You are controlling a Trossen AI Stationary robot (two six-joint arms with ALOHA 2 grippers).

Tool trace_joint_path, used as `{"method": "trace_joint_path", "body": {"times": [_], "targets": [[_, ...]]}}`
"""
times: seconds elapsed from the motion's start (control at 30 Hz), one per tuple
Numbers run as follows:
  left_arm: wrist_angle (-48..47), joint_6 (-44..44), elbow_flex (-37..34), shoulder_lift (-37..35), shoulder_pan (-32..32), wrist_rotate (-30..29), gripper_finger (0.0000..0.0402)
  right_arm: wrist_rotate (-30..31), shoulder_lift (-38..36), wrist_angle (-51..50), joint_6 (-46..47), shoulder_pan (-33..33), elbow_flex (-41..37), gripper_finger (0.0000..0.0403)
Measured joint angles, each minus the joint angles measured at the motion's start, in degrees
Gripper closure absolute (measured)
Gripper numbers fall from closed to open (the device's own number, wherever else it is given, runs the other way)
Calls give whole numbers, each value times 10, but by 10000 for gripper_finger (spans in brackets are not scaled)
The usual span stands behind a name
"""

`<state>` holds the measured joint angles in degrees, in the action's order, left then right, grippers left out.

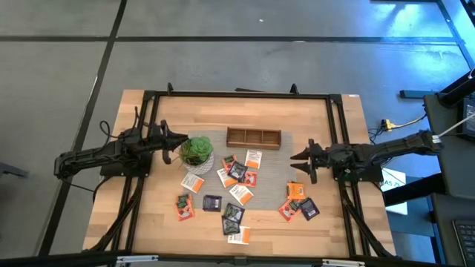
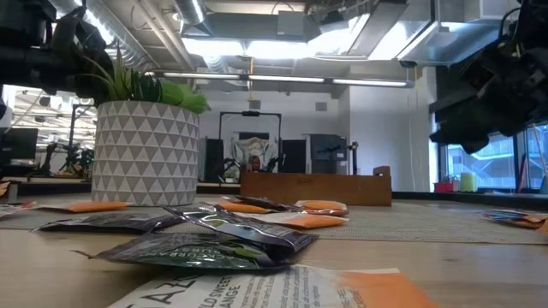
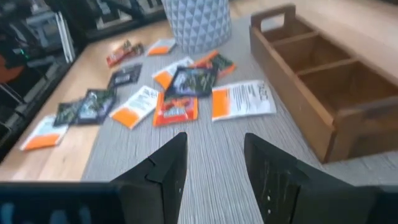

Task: Pick & Place Tea
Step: Put the white tea bag into the right section of the wooden organizer

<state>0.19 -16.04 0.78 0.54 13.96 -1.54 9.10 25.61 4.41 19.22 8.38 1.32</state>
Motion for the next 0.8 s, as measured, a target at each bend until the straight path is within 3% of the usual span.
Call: {"method": "trace_joint_path", "body": {"times": [0.17, 0.47, 0.67, 0.8], "targets": [[0, -53, 0, 0, 0, -3, 364, 3, 42, 63, -8, 0, 0, 242], [12, -59, 0, 0, 0, -3, 364, 18, 117, 126, -2, 0, 3, 242], [141, -50, 0, 0, 0, -4, 364, 24, 158, 127, 1, 0, 27, 242], [229, -27, 0, 0, 0, 28, 364, 66, 183, 128, 1, 0, 46, 242]]}}
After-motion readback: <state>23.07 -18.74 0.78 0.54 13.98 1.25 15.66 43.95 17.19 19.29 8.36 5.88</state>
